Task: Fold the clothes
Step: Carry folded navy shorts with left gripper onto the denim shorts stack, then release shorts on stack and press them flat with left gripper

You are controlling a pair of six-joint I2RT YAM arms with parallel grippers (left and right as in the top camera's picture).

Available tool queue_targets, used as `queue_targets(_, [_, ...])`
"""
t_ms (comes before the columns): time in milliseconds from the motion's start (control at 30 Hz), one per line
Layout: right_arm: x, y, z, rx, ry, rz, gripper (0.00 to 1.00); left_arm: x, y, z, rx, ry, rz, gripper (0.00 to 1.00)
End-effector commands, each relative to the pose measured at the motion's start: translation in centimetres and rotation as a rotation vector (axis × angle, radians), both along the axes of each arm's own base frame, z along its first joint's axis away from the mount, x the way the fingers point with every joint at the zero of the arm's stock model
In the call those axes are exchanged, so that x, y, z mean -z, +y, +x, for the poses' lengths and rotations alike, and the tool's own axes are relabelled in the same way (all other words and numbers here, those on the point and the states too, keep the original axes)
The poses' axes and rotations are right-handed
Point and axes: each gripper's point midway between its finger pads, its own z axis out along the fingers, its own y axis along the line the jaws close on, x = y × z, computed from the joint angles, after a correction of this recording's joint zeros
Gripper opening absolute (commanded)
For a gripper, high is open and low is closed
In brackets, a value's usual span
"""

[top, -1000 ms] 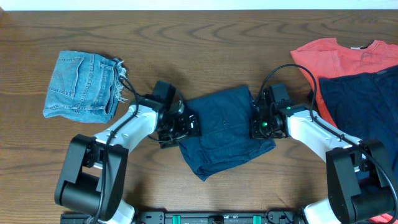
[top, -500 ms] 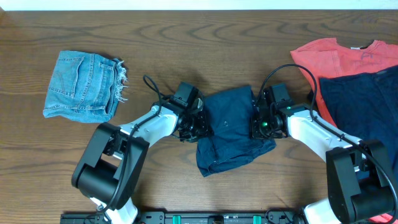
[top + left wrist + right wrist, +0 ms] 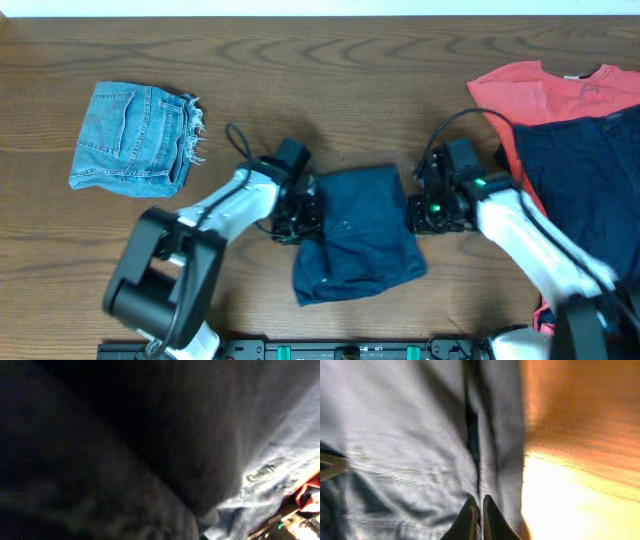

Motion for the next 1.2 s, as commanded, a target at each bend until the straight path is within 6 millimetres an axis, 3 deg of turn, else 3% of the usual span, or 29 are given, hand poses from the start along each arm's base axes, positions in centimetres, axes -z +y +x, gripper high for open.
queue_targets(0, [-5.1,0.6,1.3,-0.024,-0.184,0.058,0.07,-5.6,1.4,4.3,-0.023,-0.197,-0.032,0.06])
queue_targets(133, [-9.8,0.8,1.9,-0.019,-0.356,0.107,0.09,-11.9,4.7,8.3,-0.162,-0.367,-0.072,0.06])
queue_targets(267, [-12.8,0.8,2.1,-0.009,-0.467,0.143,0.11,-16.2,10.2,12.3,-0.36,-0.509,-0.076,0.06])
queue_targets(400, [-14.1,0.8,2.1,-0.009,-0.516,0.157,0.11,-18.2,17.0,15.8,-0.569,-0.622,-0.056,0.06])
queue_targets(600, [-14.2,0.8,2.1,-0.009,-0.52,0.158,0.11,-20.4,25.9,20.0,-0.818,-0.792,-0.076,0.06])
queue_targets(700, [-14.2,0.8,2.1,-0.005,-0.517,0.16,0.11,-20.1,29.9,21.0,-0.9,-0.835,-0.051,0.06])
queue_targets(800, [-14.2,1.0,2.0,-0.004,-0.512,0.169,0.11,-18.0,32.7,21.0,-0.981,-0.786,-0.036,0.06])
queue_targets(1033, [-14.2,1.0,2.0,-0.007,-0.51,0.175,0.11,-11.4,35.7,20.8,-1.055,-0.63,-0.01,0.09])
queue_targets(1067, [-14.2,1.0,2.0,0.0,-0.506,0.177,0.11,-10.5,36.0,20.6,-1.058,-0.612,-0.004,0.17])
queue_targets(1167, [-14.2,1.0,2.0,0.012,-0.499,0.182,0.11,-9.5,36.7,19.8,-1.04,-0.591,0.018,0.63])
